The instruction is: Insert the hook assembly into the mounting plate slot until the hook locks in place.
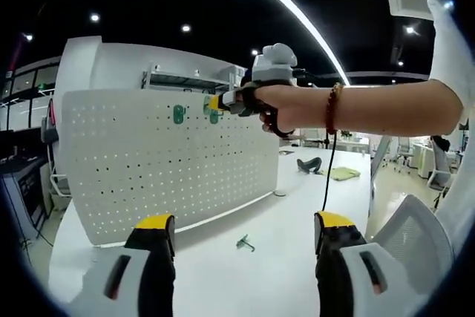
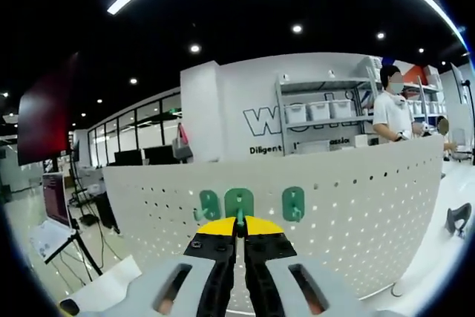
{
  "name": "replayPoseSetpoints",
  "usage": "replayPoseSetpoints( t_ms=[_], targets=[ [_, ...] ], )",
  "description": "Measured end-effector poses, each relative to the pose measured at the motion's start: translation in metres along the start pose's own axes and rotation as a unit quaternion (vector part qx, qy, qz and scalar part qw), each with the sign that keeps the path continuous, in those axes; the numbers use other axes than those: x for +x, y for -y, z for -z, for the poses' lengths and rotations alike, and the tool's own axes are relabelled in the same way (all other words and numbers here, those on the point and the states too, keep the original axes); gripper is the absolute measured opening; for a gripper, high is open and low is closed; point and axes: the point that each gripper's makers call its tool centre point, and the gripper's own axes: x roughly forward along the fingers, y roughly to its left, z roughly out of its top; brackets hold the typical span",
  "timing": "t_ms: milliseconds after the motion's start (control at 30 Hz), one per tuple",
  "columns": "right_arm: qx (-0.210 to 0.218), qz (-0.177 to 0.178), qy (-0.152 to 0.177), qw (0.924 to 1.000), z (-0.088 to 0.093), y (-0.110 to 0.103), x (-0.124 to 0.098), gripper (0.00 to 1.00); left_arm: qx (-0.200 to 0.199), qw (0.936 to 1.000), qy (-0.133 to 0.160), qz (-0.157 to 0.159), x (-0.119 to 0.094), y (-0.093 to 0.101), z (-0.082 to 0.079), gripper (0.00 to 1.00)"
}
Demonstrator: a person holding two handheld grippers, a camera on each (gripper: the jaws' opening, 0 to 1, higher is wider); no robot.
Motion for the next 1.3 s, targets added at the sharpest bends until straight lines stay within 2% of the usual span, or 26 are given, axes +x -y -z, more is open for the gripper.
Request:
replayPoseSetpoints(
  t_ms=[433, 567, 1300],
  targets=[
    [0.003, 0.008, -0.004, 1.0000, 0.003, 0.001, 0.014, 0.01, -0.009, 1.0000, -0.001, 0.000, 0.000, 0.001, 0.002, 0.79],
    [0.003, 0.016, -0.004, 0.9999, 0.004, 0.004, 0.018, 0.01, -0.023, 0.9997, 0.009, -0.004, -0.002, -0.003, 0.000, 0.79],
    [0.000, 0.028, -0.011, 0.9995, 0.008, 0.007, 0.040, 0.02, -0.033, 0.9994, 0.000, -0.004, 0.002, -0.008, 0.009, 0.79]
  ],
)
